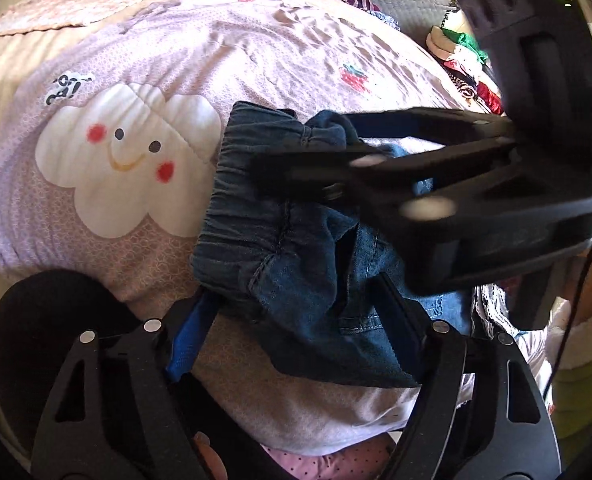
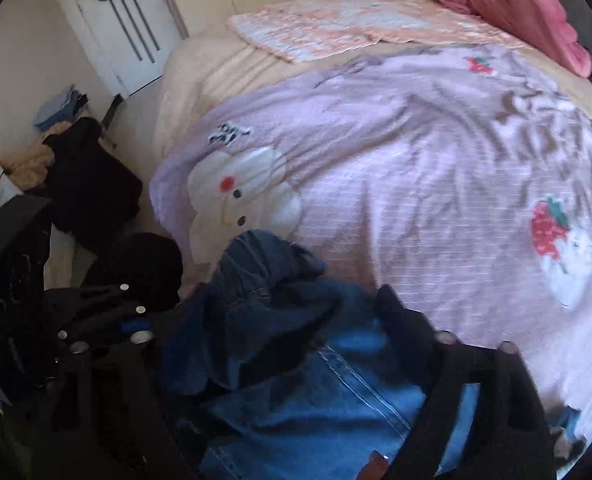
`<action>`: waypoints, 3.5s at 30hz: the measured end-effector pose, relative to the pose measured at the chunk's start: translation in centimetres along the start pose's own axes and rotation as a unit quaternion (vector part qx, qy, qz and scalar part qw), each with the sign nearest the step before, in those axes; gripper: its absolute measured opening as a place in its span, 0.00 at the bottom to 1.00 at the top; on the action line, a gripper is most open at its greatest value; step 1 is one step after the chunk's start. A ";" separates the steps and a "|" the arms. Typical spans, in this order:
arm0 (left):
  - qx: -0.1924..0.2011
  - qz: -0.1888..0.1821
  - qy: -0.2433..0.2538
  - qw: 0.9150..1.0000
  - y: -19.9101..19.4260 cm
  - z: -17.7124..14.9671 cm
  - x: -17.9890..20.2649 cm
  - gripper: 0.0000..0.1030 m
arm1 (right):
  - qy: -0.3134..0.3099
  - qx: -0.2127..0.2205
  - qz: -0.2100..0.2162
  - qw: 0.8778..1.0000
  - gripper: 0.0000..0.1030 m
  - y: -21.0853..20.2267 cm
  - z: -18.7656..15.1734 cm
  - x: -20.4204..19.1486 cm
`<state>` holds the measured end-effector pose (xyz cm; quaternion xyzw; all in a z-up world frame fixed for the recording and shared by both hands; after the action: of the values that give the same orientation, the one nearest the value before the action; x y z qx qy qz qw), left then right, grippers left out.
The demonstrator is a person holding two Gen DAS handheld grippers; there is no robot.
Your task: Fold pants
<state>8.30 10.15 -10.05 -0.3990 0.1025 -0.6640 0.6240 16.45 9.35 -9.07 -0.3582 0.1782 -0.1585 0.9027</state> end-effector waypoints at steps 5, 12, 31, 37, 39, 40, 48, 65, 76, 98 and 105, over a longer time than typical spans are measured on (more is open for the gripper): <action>0.002 -0.016 -0.013 1.000 -0.5 0.2 -0.4 0.72 | 0.045 0.032 0.024 0.998 0.25 -2.4 0.2 0.9; 0.021 -0.046 -0.031 0.998 -1.4 1.0 -0.1 0.82 | 0.088 0.131 0.076 0.985 0.24 -10.3 0.5 2.1; 0.001 -0.177 0.024 0.984 -0.5 2.9 16.2 0.29 | 0.138 0.249 0.032 0.958 0.25 -23.2 -4.5 9.5; 0.008 -0.144 0.055 0.988 1.0 1.4 17.8 0.29 | 0.183 0.253 0.007 0.950 0.33 -23.8 -7.4 11.9; 0.008 -0.132 0.062 0.989 1.6 0.9 17.9 0.29 | 0.205 0.254 -0.002 0.945 0.42 -24.2 -8.7 12.5; 0.010 -0.125 0.068 0.990 2.0 0.7 18.0 0.29 | 0.214 0.258 -0.005 0.942 0.45 -24.5 -9.1 12.8; 0.043 -0.122 0.149 0.980 1.7 -0.6 20.9 0.30 | 0.299 0.267 -0.013 0.916 0.70 -26.9 -12.9 14.2; 0.030 -0.091 0.180 0.979 -0.4 -2.4 19.1 0.66 | 0.307 0.167 -0.112 0.930 0.89 -25.1 -14.6 14.0; 0.022 -0.023 0.189 0.981 1.6 -3.1 16.6 0.66 | 0.209 0.236 -0.037 0.948 0.34 -24.1 -9.6 9.3; 0.008 -0.034 0.199 0.979 1.2 -2.6 17.0 0.74 | 0.294 0.249 -0.107 0.917 0.81 -27.5 -15.2 12.3; 0.028 -0.029 0.202 0.979 0.4 -1.3 17.4 0.80 | 0.300 0.231 -0.113 0.918 0.88 -27.2 -16.4 11.0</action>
<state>9.38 -6.27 -4.15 -0.2420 0.1958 -0.7511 0.5821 14.78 -23.74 -3.41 -0.0925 0.3576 -0.3962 0.8406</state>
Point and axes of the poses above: each gripper's, at about its wrist camera, not at the fingertips, and y roughly the way its jaws point, x to its right, z to its top, the point moved 5 cm from there along y, roughly the way its jaws point, and after that the axes turned 15 degrees about x, right-handed, at the moved point
